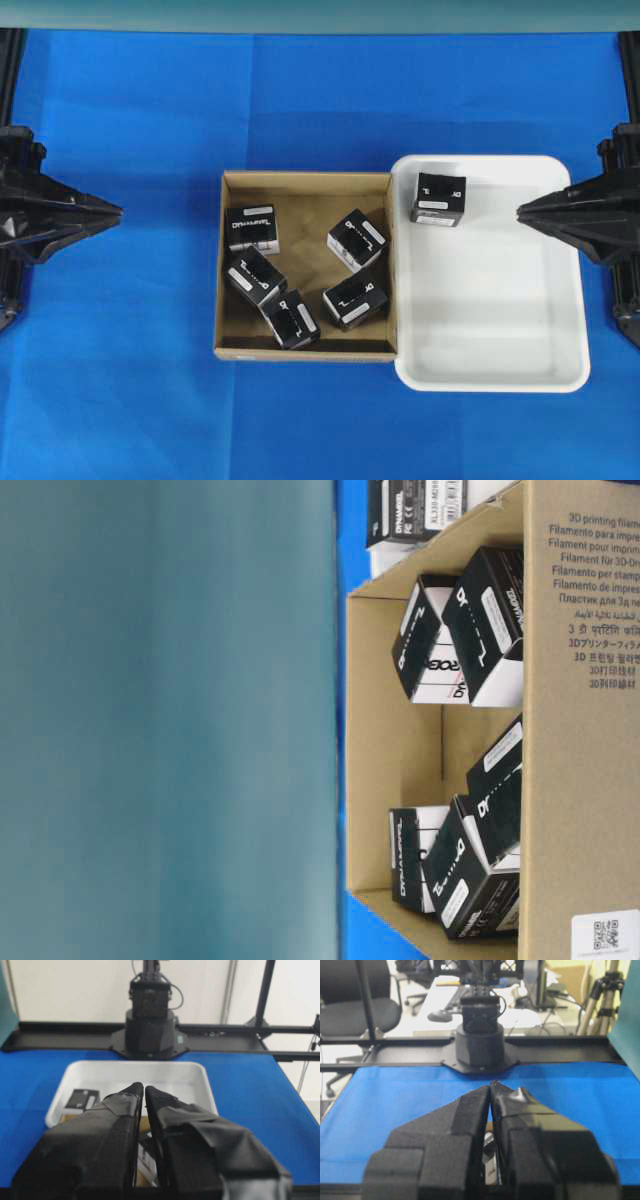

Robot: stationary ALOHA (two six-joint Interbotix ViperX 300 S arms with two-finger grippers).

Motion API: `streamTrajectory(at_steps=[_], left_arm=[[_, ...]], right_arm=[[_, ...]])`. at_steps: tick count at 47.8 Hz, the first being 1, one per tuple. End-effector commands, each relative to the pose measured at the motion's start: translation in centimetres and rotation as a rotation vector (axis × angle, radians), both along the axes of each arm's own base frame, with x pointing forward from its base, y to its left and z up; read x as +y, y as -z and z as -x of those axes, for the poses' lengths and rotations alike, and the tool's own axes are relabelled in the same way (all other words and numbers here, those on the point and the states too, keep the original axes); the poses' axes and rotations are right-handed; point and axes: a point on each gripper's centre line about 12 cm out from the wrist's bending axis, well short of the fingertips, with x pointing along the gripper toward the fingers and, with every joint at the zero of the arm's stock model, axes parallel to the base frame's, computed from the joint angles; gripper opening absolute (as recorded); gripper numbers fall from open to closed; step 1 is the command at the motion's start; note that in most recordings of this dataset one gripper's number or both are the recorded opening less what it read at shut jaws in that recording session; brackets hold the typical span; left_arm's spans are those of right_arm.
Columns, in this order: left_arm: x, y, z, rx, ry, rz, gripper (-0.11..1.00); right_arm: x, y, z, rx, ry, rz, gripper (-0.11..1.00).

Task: Pick a box that is randomly placed inside the cardboard box.
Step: 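Move the right gripper from rest over the cardboard box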

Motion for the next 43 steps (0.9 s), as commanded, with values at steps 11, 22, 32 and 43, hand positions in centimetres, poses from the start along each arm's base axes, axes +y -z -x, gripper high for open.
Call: streamTrajectory(at_steps=[11, 22, 32, 43], left_arm=[[0.1, -1.2, -0.5, 0.041, -0.005, 0.008, -0.07], [0.3, -1.6, -0.7, 0.116, -0.012, 0.033, -0.07], [0.3, -1.4, -0.8, 0.167, -0.014, 0.033, -0.07], [0.3, -1.5, -0.8, 0.196, -0.015, 0.034, -0.07]], right_arm=[[-0.2, -1.4, -0.6, 0.114, 0.006, -0.144, -0.02], [0.1, -1.9, -1.3, 0.351, 0.011, -0.269, -0.03], [0.5, -2.1, -3.0, 0.548, 0.024, -0.335, -0.03], [1.2, -1.7, -6.3, 0.798, 0.032, -0.332, -0.03]])
